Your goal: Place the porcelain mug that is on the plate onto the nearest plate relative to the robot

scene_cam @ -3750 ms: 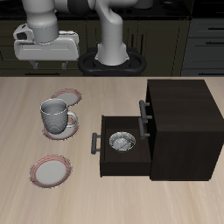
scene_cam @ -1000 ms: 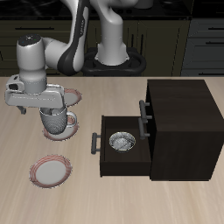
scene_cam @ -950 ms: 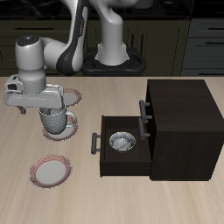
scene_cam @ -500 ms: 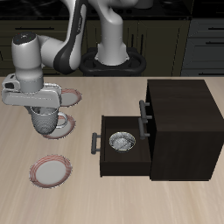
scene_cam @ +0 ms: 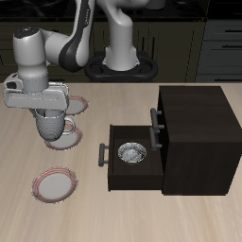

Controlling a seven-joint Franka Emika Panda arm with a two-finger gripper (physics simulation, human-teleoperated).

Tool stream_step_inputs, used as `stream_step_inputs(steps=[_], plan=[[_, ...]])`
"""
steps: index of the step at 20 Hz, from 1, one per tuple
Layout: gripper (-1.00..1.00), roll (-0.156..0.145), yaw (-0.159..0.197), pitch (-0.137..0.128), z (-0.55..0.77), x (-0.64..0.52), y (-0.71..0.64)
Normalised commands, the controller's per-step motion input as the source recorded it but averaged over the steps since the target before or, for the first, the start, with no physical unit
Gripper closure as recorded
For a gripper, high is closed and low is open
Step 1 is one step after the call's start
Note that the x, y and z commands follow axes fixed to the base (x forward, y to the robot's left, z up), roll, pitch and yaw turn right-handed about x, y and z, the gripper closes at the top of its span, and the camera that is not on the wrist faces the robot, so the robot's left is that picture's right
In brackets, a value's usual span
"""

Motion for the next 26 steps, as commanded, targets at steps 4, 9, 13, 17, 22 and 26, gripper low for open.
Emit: stream_step_inputs(steps=[4, 9, 13, 17, 22, 26], plan=[[1.00, -0.007, -0.037, -0.027, 0.23, -0.12, 0.09], [1.00, 0.018, 0.002, -0.057, 0.27, -0.34, 0.19], [1.00, 0.004, 0.032, -0.057, 0.24, -0.42, 0.16], [1.00, -0.007, -0.004, -0.017, 0.14, -0.54, 0.17], [1.00, 0.005, 0.033, -0.062, 0.08, -0.46, 0.12], [1.00, 0.018, -0.054, 0.003, -0.08, -0.34, 0.04]])
